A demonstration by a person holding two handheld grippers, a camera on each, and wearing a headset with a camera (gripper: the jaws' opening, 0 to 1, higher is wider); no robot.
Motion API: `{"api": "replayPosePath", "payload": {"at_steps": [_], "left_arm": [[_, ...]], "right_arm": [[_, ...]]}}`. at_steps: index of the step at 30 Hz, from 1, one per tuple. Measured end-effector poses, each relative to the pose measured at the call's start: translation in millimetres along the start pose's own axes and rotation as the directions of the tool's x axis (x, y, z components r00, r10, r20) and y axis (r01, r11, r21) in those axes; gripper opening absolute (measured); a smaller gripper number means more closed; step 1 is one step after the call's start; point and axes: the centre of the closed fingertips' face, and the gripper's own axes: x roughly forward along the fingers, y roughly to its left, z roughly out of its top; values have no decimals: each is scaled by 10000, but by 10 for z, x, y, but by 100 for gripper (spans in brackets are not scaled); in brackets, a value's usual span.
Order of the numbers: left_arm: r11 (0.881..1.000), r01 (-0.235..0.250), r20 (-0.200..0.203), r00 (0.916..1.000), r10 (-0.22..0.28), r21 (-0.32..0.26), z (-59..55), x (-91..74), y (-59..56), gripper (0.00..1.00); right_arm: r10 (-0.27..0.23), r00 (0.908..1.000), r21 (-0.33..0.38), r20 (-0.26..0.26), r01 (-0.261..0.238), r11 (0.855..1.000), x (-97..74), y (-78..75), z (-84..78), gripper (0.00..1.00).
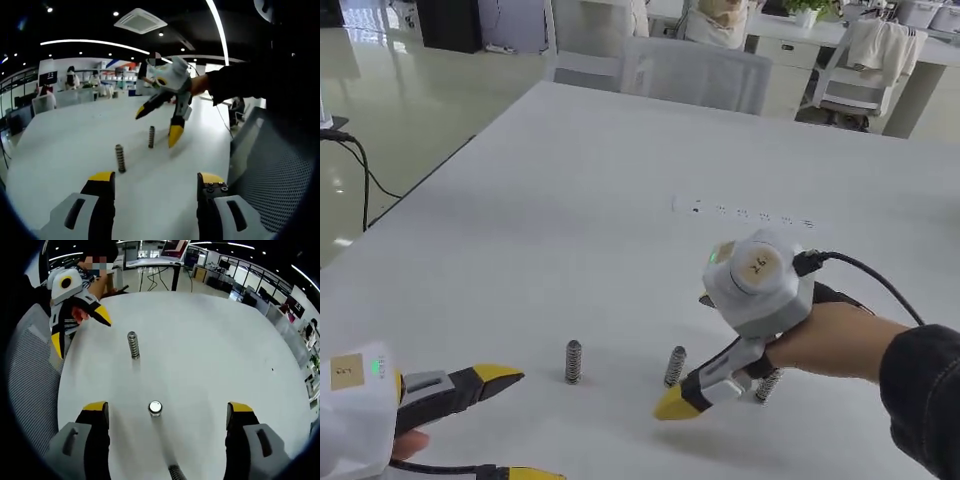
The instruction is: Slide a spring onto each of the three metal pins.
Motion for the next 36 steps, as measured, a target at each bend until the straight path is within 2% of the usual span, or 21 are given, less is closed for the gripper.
{"api": "replayPosePath", "payload": {"at_steps": [10,18,29,36], "left_arm": [[10000,-3,-1,10000,3,13,12,6,2,62],[10000,7,-8,10000,-7,47,23,13,13,62],[10000,56,-47,10000,-56,57,21,29,9,63],[10000,72,-43,10000,-72,37,24,37,13,63]], "right_arm": [[-616,9963,774,599,569,9954,-158,-83,-115,99],[-1199,9862,1556,1140,1015,9826,-346,-195,-191,99],[-1694,9756,2084,1394,1384,9682,-515,-186,-342,99],[-1869,9703,2275,1538,1493,9623,-601,-110,-431,99]]}}
